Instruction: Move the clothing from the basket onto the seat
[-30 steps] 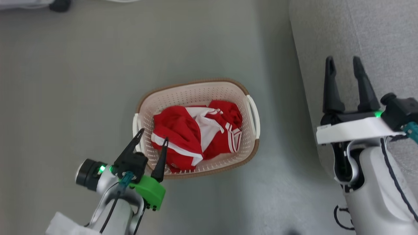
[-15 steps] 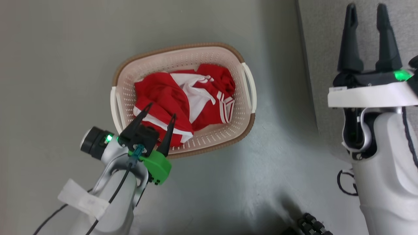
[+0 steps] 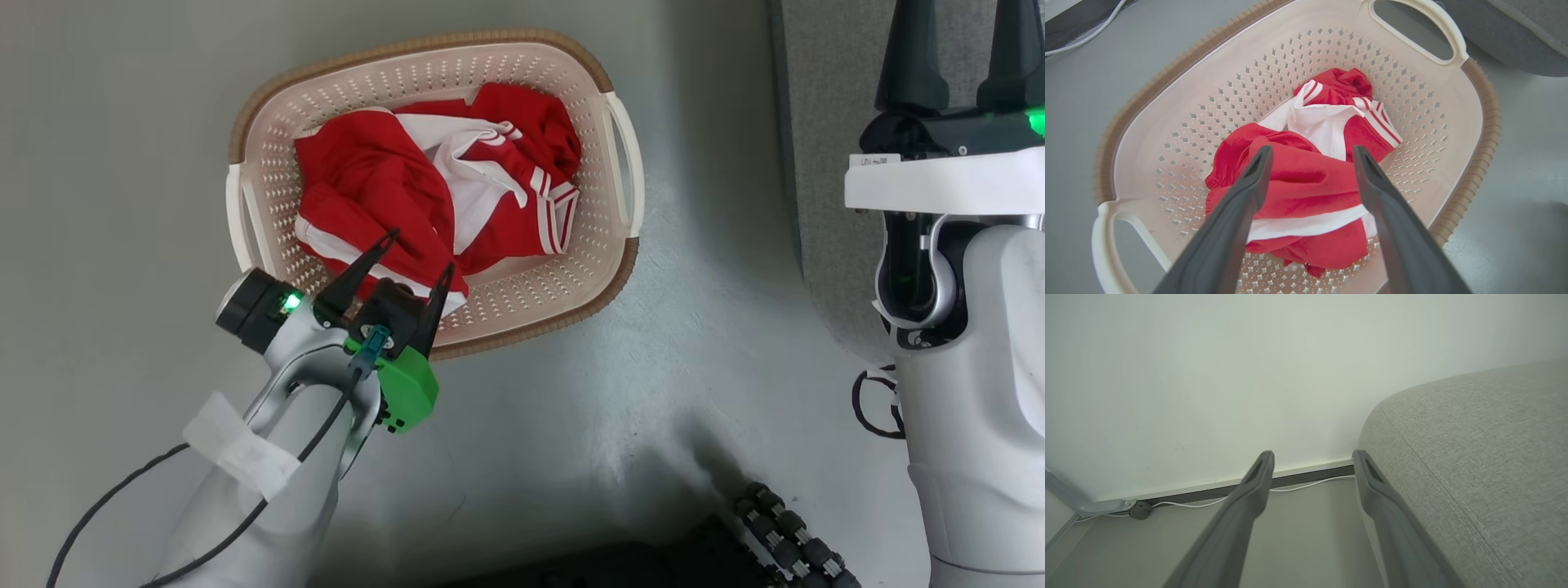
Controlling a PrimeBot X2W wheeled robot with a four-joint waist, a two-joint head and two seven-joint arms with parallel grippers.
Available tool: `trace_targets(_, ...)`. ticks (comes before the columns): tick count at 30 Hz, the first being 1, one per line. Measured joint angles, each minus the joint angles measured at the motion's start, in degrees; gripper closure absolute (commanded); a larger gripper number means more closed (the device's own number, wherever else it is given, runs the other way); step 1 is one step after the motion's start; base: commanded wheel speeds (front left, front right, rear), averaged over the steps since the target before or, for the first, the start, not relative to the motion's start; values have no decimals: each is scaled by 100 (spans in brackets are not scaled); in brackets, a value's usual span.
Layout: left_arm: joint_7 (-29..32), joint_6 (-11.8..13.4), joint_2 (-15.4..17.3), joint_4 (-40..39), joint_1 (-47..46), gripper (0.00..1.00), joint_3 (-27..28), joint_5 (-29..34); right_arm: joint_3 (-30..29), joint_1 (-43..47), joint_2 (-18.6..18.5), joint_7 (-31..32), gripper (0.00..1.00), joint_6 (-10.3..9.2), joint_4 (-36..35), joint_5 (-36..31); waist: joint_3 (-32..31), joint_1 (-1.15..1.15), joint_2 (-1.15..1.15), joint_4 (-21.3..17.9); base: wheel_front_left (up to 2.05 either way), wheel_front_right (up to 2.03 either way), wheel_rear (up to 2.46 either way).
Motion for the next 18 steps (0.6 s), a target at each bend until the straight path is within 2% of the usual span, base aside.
trace_targets(18, 103, -41, -12, 815, -573, 0, -112, 25, 36, -147, 5, 0, 0, 88, 77, -7, 328, 0, 0, -141, 0, 0, 0)
